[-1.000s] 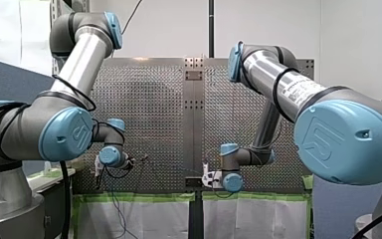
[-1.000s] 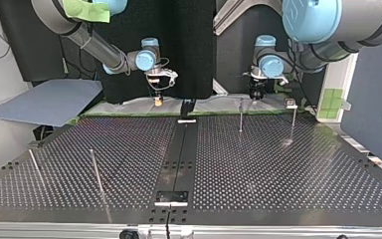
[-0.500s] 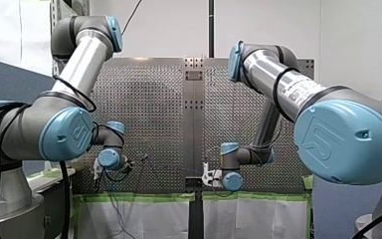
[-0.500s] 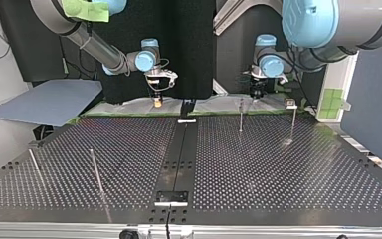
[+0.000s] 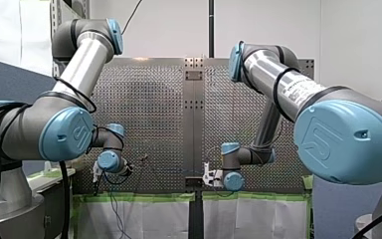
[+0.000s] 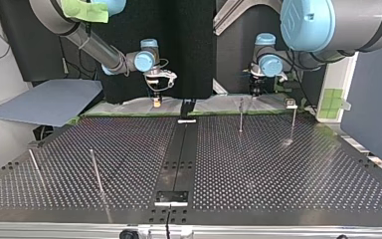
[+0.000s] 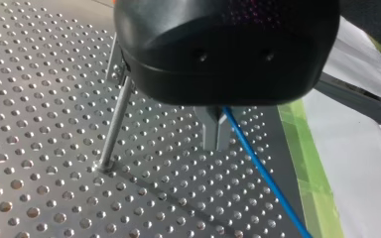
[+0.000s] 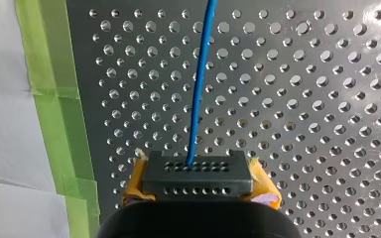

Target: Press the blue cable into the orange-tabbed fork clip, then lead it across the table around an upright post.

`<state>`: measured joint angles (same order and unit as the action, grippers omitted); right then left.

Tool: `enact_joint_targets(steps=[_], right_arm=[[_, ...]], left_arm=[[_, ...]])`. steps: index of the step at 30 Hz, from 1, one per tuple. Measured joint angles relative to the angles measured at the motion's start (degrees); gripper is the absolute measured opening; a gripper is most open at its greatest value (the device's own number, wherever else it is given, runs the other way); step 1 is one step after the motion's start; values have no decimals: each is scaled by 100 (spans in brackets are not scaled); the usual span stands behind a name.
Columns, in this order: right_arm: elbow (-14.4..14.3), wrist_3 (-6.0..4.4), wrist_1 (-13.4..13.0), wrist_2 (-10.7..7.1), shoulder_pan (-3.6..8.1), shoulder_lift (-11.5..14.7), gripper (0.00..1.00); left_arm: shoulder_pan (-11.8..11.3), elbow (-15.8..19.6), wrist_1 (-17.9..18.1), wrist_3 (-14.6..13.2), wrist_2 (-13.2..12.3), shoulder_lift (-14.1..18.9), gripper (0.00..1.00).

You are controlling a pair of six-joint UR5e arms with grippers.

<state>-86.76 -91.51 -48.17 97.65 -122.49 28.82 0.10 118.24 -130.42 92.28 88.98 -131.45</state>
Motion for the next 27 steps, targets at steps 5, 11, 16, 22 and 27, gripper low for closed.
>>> enact_joint_targets(steps=[5,11,16,22,27], right_arm=[[1,0,0,0,4,-1,0],[-1,0,0,0,9,-1,0],[-1,5,12,0,9,0,0],[3,4,20,0,24,1,0],[1,4,31,0,68,0,0]], left_arm=[[2,1,-2,-31,-34,39,0],[24,2,-2,-41,-39,197,0],[11,0,-2,-36,-32,236,0],[4,1,-12,-40,-21,180,0],[2,0,-61,-43,4,139,0]])
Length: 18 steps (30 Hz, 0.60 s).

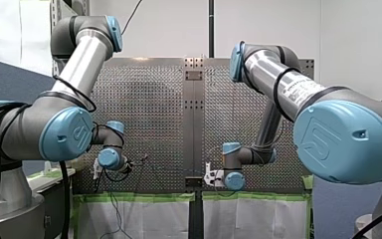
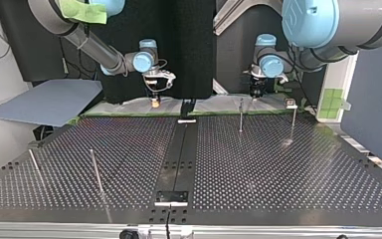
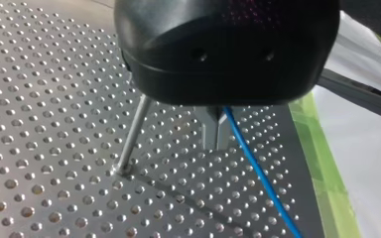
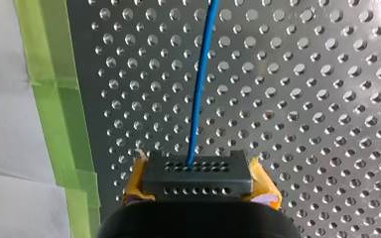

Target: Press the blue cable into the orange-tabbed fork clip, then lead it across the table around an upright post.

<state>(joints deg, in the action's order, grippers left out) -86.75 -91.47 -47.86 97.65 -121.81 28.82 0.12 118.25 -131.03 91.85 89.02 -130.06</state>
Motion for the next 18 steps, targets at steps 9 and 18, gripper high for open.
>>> enact_joint_targets(steps=[9,18], right_arm=[[2,5,4,0,20,0,0],[0,5,4,0,35,3,0]], left_arm=[[-1,1,-79,0,22,-3,0],[10,-1,-114,-1,19,10,0]])
